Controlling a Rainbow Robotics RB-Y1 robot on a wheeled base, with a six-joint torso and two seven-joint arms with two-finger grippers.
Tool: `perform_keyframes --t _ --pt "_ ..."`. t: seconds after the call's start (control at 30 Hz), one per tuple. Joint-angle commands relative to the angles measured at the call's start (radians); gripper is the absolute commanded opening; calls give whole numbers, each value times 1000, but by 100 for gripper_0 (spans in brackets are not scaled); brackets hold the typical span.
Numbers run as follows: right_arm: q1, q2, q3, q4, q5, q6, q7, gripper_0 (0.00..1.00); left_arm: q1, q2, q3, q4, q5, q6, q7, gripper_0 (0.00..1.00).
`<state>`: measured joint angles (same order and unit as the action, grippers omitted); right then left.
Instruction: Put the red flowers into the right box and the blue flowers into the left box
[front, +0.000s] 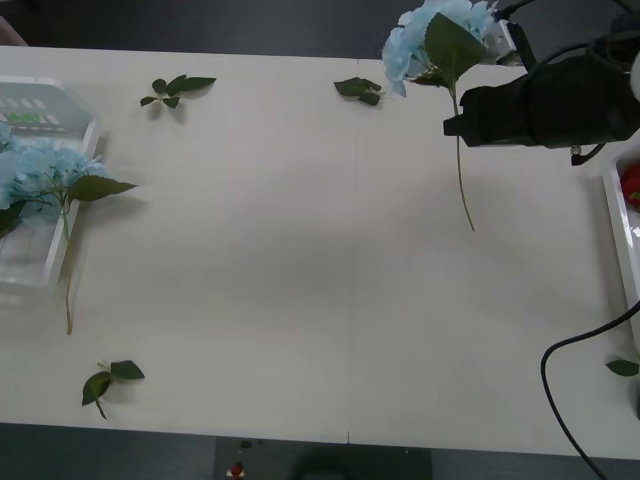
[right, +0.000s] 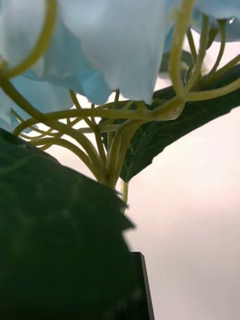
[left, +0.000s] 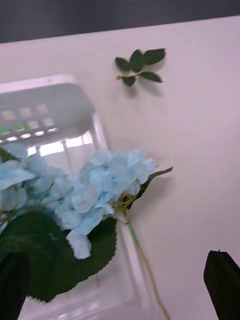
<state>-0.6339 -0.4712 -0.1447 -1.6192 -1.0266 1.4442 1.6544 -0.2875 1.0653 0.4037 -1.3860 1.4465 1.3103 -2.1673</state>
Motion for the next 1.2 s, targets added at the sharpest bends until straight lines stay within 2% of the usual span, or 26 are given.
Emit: perform_keyframes --t 0.03,0.33,0.67,0.93,1.2 --pt "-21 -12 -73 -42 -121 44 100 0 39 24 -11 -102 92 -40 29 100" --pt "-43 -14 -196 -41 -388 160 113 0 47 -76 -55 -307 166 -75 185 100" --pt "-124 26 -207 -41 -573 125 68 0 14 -189 -186 -544 218 -137 386 100" --pt "-162 78 -185 -41 -641 97 65 0 -73 -327 -273 -627 190 -148 517 100" --pt "-185 132 -162 -41 -659 93 67 0 -133 -453 -393 -642 160 -269 540 100"
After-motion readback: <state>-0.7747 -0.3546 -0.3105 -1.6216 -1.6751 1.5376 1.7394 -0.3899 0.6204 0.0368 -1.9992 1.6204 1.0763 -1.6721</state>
